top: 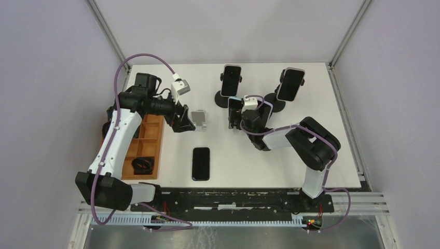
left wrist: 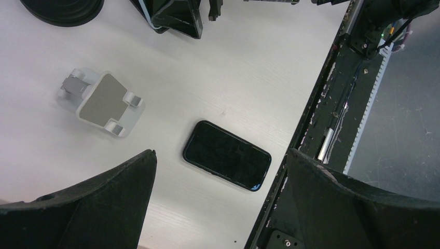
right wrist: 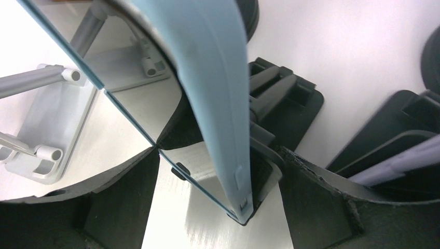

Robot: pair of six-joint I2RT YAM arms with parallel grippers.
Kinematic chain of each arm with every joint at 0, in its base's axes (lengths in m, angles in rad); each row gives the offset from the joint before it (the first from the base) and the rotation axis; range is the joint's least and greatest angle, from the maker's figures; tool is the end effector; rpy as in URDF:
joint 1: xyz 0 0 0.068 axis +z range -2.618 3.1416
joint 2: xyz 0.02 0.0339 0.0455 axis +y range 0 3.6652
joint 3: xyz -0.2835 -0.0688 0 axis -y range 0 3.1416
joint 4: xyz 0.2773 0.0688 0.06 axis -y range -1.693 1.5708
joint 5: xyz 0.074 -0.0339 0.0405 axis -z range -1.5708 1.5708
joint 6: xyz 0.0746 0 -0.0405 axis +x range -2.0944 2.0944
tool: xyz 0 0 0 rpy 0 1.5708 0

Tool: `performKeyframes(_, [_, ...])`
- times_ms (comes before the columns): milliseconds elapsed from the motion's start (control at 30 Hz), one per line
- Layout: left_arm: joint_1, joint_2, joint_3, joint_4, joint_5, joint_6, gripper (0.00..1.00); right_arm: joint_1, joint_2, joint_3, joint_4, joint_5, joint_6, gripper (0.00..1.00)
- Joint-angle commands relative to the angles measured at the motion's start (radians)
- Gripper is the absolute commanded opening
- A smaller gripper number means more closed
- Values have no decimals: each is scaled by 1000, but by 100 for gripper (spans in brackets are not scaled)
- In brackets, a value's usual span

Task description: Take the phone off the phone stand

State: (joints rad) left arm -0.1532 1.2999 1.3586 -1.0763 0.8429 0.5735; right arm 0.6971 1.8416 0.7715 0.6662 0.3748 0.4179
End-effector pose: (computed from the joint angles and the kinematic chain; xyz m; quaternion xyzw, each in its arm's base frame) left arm 0.2706 -0.0981 0.3576 0.4164 0.7808 -0.3329 0.3258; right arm 0.3345 0.2445 0.1158 -0.0125 0.8263 0.1544 0.5416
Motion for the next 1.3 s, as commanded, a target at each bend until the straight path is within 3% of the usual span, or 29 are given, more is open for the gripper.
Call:
performKeyframes(0, [-5,6,29,-8,5,33,100,-25,38,52,78,-94,-27,85])
performKeyframes(300, [-5,13,28,-9,7,34,100,-25,69,87,123,-145,-38,72])
performKeyframes(633, [-5,12,21,-8,-3,41,100,-24,87,100,126,-129,-26,49])
performKeyframes(700, [-5,14,20,-8,-2,41,100,-24,80,83,157,-133,-23,40])
performKeyframes(833, [-5,14,23,-9,2,40,100,-25,65,58,205,-156,-24,12])
performKeyframes(900, [-5,12,22,-7,2,42,100,-24,57,54,211,-173,-27,5])
performKeyframes(1033, [-5,8,18,-12,4,44,100,-24,25,31,239,-257,-24,0])
performKeyframes(1267, [-5,-7,15,-39,28,56,100,15,-69,-78,361,-558,15,0])
